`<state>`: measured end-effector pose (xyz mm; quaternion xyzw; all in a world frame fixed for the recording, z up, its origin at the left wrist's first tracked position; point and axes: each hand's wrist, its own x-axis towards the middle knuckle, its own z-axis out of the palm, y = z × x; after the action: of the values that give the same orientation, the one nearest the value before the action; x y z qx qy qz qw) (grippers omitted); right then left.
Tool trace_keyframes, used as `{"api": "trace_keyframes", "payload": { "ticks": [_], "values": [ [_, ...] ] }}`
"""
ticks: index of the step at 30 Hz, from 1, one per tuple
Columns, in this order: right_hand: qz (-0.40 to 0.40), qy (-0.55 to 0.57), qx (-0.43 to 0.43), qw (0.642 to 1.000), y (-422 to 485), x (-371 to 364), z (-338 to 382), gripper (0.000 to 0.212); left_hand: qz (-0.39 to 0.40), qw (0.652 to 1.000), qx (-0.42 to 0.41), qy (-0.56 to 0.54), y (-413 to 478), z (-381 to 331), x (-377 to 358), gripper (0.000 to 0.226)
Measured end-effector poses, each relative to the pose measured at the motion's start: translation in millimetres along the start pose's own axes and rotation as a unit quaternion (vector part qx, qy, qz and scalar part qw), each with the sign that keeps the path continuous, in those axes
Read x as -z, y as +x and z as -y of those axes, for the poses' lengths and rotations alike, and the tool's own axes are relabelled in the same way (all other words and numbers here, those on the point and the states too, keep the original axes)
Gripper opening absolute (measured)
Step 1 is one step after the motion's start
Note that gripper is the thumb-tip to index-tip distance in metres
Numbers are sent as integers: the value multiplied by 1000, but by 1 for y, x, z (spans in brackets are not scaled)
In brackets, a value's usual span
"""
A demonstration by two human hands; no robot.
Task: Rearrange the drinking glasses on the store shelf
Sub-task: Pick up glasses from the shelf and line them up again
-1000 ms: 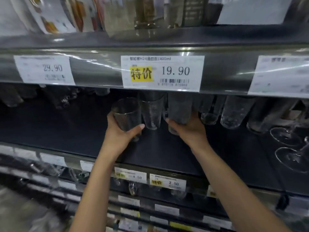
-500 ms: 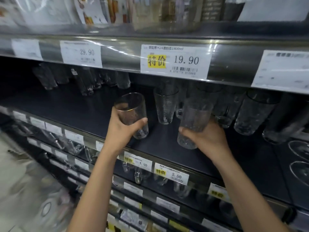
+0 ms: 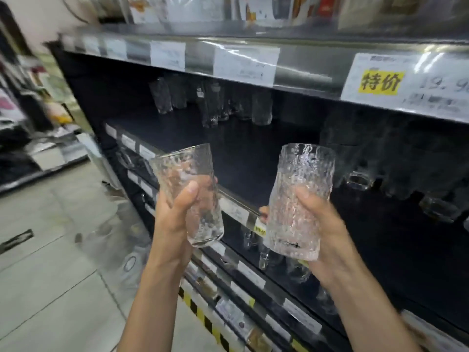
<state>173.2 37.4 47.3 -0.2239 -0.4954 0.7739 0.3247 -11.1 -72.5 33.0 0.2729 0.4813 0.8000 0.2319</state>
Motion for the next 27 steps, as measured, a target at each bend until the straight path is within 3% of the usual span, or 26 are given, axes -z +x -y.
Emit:
{"api": "trace_keyframes", "payload": {
  "ticks": [6, 10, 14, 18, 27],
  "values": [
    [68, 67, -30, 995, 27, -61, -32, 95, -63, 998, 15, -11, -12, -22, 62, 95],
    [97, 48, -63, 992, 44, -103, -55, 89, -113, 993, 25, 11, -10, -35, 108, 107],
    [112, 13, -79, 991, 65, -146, -77, 104, -115, 993, 34, 20, 4, -50, 146, 112],
    [131, 10, -83, 988, 84, -184, -91, 104, -115, 992, 39, 31, 26, -62, 182, 106],
    [75, -7, -67, 995, 133, -229, -113, 105, -98, 993, 54, 36, 96, -65, 236, 111]
  ]
}}
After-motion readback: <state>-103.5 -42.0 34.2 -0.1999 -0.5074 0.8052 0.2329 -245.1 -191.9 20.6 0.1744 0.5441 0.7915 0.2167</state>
